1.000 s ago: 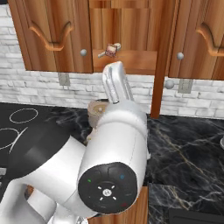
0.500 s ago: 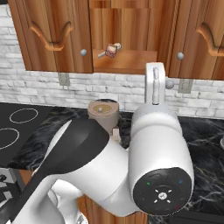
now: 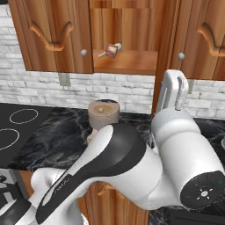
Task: Pick up the bar soap and dish brush from the sink, and place them back in the cabinet, and close the cabinet doors.
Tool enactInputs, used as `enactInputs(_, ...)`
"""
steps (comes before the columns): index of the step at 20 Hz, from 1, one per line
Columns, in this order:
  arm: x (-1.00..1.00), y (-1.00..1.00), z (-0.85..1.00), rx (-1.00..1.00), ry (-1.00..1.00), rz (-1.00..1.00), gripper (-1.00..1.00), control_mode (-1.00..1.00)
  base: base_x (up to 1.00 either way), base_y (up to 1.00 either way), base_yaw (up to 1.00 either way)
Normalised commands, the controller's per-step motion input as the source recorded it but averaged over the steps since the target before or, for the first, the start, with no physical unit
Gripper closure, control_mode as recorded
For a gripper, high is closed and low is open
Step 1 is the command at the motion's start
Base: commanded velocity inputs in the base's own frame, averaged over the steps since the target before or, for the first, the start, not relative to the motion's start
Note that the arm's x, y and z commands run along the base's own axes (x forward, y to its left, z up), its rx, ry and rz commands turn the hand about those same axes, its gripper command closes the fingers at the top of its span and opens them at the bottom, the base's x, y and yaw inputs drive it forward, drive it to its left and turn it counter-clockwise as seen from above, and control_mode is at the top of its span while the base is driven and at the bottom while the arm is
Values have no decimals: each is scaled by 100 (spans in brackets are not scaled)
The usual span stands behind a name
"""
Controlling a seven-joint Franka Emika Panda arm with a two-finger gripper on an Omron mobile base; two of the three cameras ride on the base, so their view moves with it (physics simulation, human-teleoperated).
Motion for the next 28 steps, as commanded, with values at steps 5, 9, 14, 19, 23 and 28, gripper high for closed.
enactInputs(5, 21, -23, -6, 2, -7, 4, -100, -100, 0, 0, 0)
enactInputs(9, 4, -33, 0, 0, -13, 0, -100, -100, 0, 0, 0)
enactInputs(14, 0, -27, -5, 0, -23, 0, -100, -100, 0, 0, 0)
enactInputs(19, 8, -9, -16, -5, -17, 0, -100, -100, 0, 0, 0)
enactInputs(23, 18, 0, -15, -9, -10, 0, -100, -100, 0, 0, 0)
enactInputs(28, 22, 0, -4, -6, -3, 0, -100, -100, 0, 0, 0)
